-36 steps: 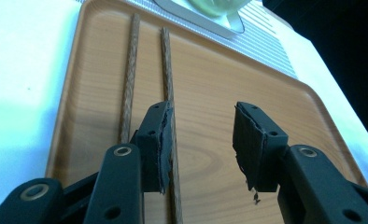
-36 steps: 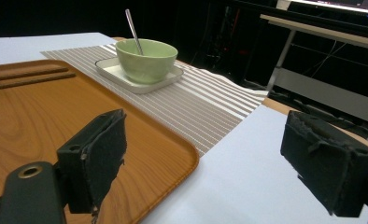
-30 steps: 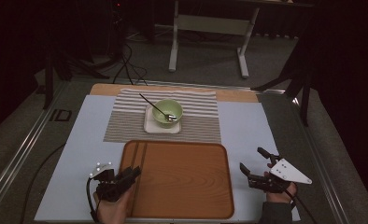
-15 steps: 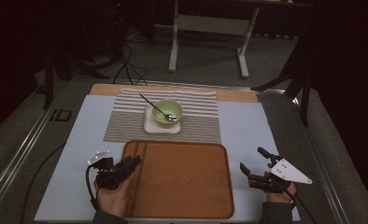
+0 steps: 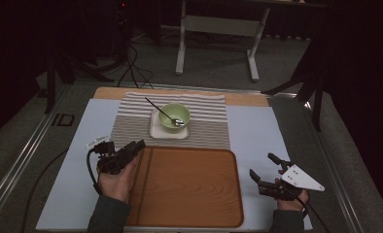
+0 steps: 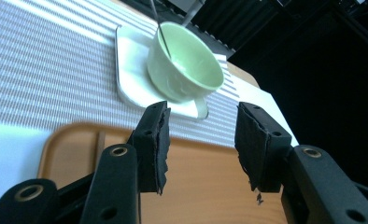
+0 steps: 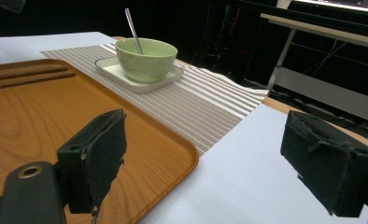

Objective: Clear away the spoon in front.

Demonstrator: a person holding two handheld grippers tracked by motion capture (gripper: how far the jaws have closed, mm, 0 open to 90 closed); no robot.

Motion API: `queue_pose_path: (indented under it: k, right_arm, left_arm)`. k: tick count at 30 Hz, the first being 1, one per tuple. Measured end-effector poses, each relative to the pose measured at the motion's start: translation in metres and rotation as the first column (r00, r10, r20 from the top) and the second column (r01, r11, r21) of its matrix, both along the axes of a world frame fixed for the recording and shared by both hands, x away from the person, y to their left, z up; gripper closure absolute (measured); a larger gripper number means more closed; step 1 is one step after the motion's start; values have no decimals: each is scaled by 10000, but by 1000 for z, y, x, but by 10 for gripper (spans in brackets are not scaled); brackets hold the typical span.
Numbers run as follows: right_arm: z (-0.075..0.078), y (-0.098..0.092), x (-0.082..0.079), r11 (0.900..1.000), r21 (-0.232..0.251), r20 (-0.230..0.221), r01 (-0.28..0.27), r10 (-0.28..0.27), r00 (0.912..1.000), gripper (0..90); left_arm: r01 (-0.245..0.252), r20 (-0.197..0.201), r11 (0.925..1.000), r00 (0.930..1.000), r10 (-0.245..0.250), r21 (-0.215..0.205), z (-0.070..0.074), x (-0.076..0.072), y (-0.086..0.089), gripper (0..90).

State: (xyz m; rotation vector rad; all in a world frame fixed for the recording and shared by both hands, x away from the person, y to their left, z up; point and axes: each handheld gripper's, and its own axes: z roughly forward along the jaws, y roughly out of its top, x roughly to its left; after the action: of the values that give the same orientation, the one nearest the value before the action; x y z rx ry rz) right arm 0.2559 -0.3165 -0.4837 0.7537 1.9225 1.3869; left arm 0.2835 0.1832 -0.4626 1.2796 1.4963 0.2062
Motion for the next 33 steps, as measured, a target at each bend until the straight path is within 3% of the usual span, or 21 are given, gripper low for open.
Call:
queue_pose_path:
  k: [6, 11, 20, 28, 33]
  right_arm:
    - [0, 0, 0, 10000, 8, 24, 8, -8, 10000, 137]
    - [0, -1, 0, 10000, 54, 23, 23, -23, 10000, 137]
    - [0, -2, 0, 10000, 54, 8, 29, -29, 10000, 138]
    - [0, -1, 1, 10000, 50, 13, 20, -20, 10000, 138]
    - [1, -1, 1, 10000, 53, 1, 6, -6, 10000, 139]
  left_arm:
    - [-25, 149, 10000, 9999, 24, 46, 3, 23, 0, 541]
    - [94, 372, 9989, 9992, -111, 466, 8, 38, -5, 538]
    - [351, 266, 9961, 9989, -373, 803, 3, 64, -9, 538]
    - [195, 90, 9984, 9998, -200, 539, 1, 84, -5, 538]
    - [291, 105, 9967, 9995, -300, 752, 0, 96, -7, 538]
